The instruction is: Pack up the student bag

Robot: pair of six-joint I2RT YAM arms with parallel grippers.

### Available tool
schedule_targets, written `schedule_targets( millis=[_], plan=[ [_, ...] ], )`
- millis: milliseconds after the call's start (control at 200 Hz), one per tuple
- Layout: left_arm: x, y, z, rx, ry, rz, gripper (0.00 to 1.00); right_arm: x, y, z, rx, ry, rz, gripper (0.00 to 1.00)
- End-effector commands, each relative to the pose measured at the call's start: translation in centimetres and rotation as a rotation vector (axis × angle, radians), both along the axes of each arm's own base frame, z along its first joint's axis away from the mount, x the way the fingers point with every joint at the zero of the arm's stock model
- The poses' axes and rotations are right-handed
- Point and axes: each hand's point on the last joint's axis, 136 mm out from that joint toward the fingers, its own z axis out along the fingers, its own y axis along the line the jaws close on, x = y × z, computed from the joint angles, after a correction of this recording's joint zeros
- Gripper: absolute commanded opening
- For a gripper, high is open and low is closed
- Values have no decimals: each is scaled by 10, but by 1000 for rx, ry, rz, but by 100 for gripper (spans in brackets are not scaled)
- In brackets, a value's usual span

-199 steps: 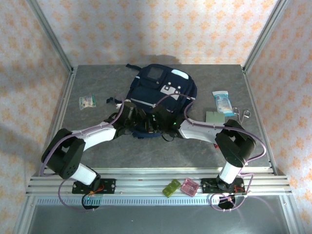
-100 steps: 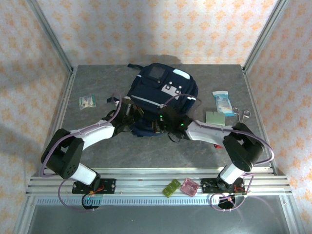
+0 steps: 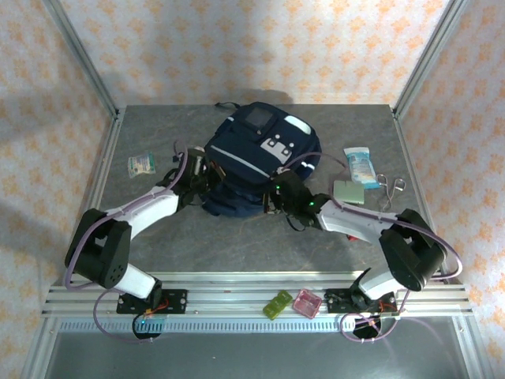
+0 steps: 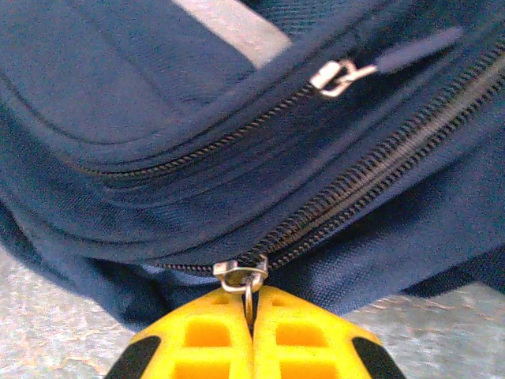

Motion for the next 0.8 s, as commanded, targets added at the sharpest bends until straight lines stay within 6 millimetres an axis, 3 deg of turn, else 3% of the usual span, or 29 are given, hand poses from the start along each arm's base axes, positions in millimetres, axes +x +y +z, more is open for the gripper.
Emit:
schedule_targets(
  millis=[0,70,180,300,470,621,796],
  plan=[
    [33,38,39,105,-123,99,14,-6,23,-3,-11,25,20,0],
    [31,44,48,124,-132,109,34,-4,46,0,20,23,55,0],
    [16,42,50,87,-133,96,46,0,73,3,59,18,90,0],
    [-11,33,37,2,-94,73,49,3,86,2,77,19,107,0],
    [-44,7,18,-72,-62,55,52,4,87,0,68,17,118,0],
    [-48,-17,7,-92,-48,39,55,4,86,0,66,14,119,0],
    [-41,-31,-7,-56,-4,29,56,5,86,5,74,-1,114,0]
  ],
)
